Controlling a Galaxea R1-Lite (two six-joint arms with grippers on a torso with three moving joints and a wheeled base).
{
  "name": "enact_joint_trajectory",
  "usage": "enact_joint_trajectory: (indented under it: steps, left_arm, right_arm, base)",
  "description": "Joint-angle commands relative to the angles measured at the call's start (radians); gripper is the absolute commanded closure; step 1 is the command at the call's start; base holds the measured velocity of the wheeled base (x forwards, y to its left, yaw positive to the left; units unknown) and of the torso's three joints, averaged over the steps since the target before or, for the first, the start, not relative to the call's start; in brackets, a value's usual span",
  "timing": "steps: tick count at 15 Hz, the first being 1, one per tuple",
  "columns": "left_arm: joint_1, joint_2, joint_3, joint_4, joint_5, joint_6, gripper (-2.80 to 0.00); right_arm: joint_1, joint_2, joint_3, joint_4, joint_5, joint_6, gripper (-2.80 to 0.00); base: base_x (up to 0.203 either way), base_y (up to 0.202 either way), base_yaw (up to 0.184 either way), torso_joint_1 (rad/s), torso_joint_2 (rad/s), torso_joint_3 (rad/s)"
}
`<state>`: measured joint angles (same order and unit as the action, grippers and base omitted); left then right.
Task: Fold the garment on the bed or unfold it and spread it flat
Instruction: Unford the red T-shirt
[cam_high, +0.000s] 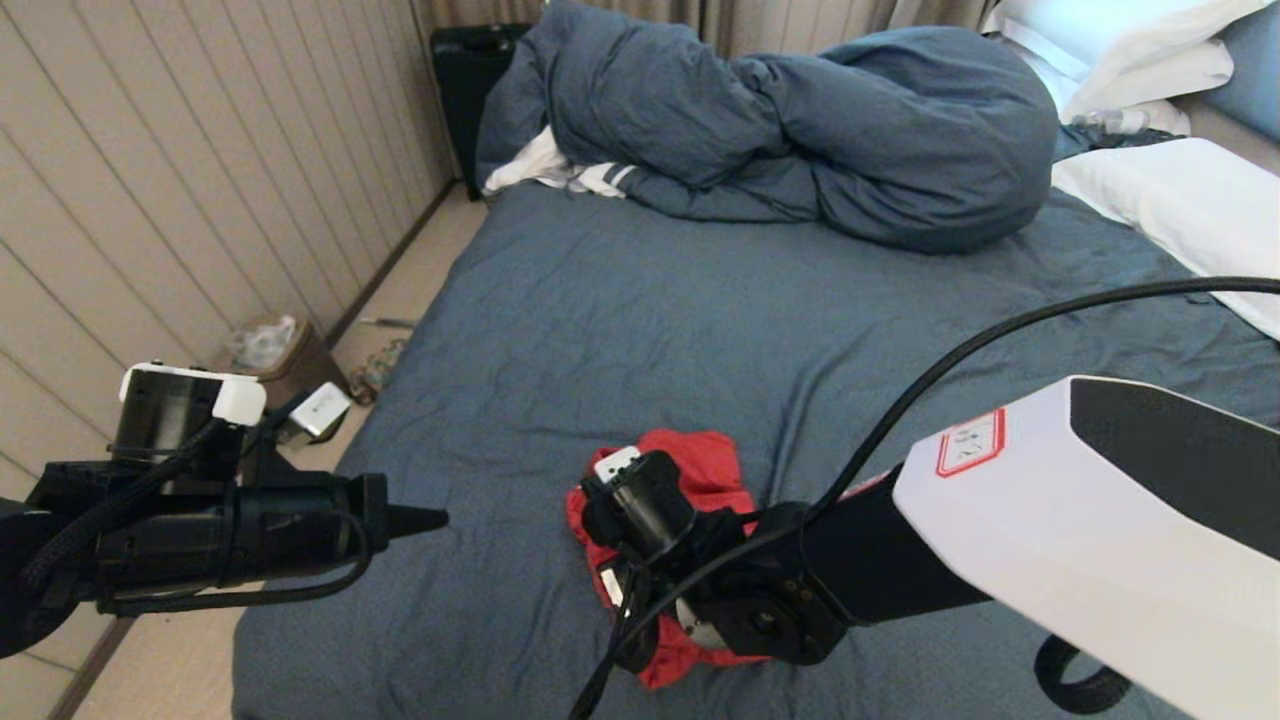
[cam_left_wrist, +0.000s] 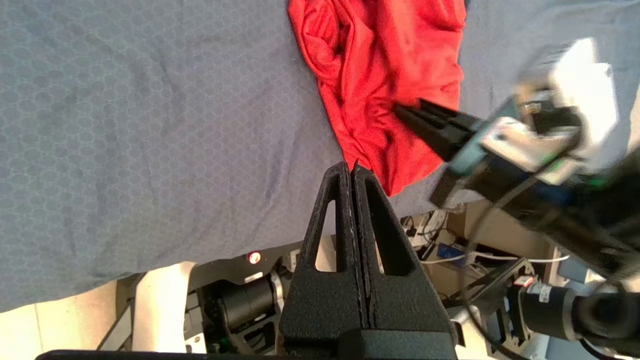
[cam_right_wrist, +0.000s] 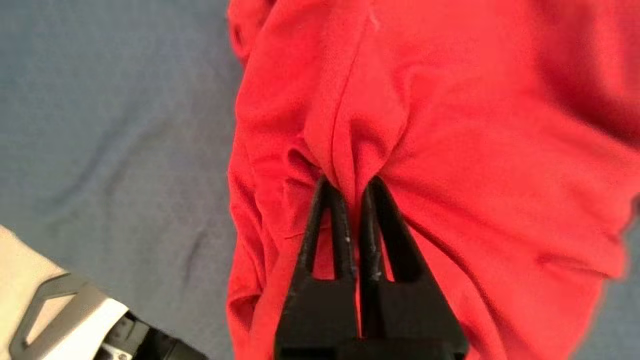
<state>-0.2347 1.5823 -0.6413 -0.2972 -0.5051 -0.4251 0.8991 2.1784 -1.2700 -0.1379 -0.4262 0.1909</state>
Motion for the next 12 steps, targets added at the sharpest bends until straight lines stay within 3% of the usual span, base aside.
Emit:
enact_joint_trajectory:
  steps: [1, 4, 6, 12]
  left_arm:
    - [0.000, -0.002, 0.005, -0.002, -0.003, -0.003, 0.00]
    - [0.000, -0.002, 0.006, -0.002, -0.004, -0.003, 0.00]
    - [0.000, -0.002, 0.006, -0.002, -0.004, -0.003, 0.00]
    - [-0.002, 0.040, -0.001, -0.006, -0.006, -0.003, 0.00]
  right_arm:
    - [0.004, -0.034, 0.005, 0.000, -0.003, 0.001, 0.00]
    - [0.053, -0.127, 0.028, 0.002, -0.037, 0.001, 0.00]
    - [0.044, -0.179, 0.029, 0.004, -0.060, -0.002, 0.00]
    - [-0.192, -0.292, 0.057, 0.003, -0.069, -0.050, 0.00]
  base:
    - [0.000, 0.000, 0.000, 0.000, 0.00, 0.000]
    - [0.000, 0.000, 0.000, 0.000, 0.00, 0.000]
    - [0.000, 0.000, 0.000, 0.000, 0.00, 0.000]
    - [0.000, 0.000, 0.000, 0.000, 0.00, 0.000]
